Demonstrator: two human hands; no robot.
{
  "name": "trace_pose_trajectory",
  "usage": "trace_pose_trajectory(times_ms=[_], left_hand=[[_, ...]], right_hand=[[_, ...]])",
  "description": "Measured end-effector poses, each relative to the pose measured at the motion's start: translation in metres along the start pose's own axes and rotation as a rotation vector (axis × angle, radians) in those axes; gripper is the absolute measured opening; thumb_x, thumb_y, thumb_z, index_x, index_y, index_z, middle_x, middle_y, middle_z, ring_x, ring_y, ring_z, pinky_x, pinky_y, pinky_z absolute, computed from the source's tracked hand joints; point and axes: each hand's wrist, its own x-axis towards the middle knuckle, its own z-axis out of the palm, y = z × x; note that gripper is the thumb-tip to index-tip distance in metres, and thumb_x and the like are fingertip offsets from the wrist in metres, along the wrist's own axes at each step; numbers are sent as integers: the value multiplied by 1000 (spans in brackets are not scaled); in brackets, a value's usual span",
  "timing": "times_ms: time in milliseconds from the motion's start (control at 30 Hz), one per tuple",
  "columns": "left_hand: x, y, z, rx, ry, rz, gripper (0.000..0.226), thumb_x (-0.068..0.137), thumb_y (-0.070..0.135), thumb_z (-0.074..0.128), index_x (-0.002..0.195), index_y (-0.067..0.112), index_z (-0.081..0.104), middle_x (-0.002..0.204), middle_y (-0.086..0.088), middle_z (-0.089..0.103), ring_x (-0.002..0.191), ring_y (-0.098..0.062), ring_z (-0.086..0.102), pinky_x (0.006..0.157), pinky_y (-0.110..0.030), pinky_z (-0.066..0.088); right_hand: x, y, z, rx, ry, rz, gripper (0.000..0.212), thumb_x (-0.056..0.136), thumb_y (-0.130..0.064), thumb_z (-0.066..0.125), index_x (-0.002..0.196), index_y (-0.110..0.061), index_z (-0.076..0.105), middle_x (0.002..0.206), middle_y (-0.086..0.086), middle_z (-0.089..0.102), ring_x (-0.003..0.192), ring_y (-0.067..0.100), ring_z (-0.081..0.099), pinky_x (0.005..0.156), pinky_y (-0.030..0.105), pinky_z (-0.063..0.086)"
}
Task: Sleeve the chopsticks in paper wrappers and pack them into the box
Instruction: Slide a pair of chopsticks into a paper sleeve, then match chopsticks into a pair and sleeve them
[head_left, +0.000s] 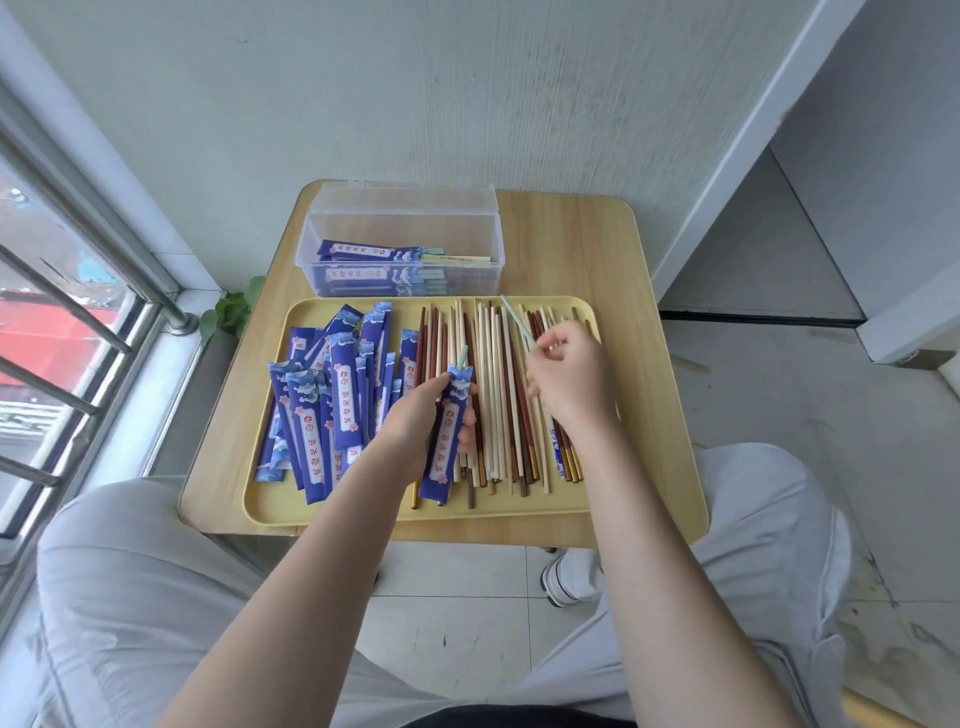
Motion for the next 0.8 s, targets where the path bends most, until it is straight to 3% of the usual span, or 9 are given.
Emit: trace_pose_trajectory(times_ms=[133, 200, 333, 533, 800], left_hand=[[-1, 5, -3, 10, -30, 21, 43, 106, 40, 39, 98, 6, 63, 67, -9, 55, 51, -21, 48, 53, -29, 44], [-1, 7, -5, 53, -59, 28, 45, 107, 40, 35, 96, 5, 61, 65, -8, 52, 51, -21, 47, 53, -29, 43], [-2, 10, -11, 236, -94, 13, 49, 106, 40, 31, 88, 6, 60, 62, -7, 50, 49, -21, 44, 51, -28, 42], [-4, 9, -12, 442, -103, 59, 50, 104, 37, 29, 80, 4, 59, 57, -8, 50, 44, -21, 42, 50, -31, 40], [-6, 8, -9, 619, -180, 67, 52, 103, 38, 29, 84, 3, 61, 61, -11, 52, 47, -23, 43, 51, -29, 44]], right_hand=[[4, -13, -9, 511, 78, 64, 8, 96, -10, 63, 95, -6, 70, 75, 7, 70, 59, 14, 64, 58, 30, 58], [5, -13, -10, 630, 137, 66, 17, 99, -15, 61, 93, -3, 72, 71, 6, 66, 60, 16, 62, 55, 27, 54], [6, -6, -10, 606, 209, 56, 30, 106, -25, 46, 90, -11, 67, 60, -1, 55, 50, 12, 50, 49, 23, 44], [9, -1, -12, 626, 289, 105, 33, 108, -28, 41, 86, -13, 60, 54, -6, 45, 43, 5, 40, 46, 22, 38], [10, 8, -6, 448, 174, 74, 32, 107, -29, 42, 86, -14, 60, 61, -2, 49, 49, 9, 45, 50, 22, 41]])
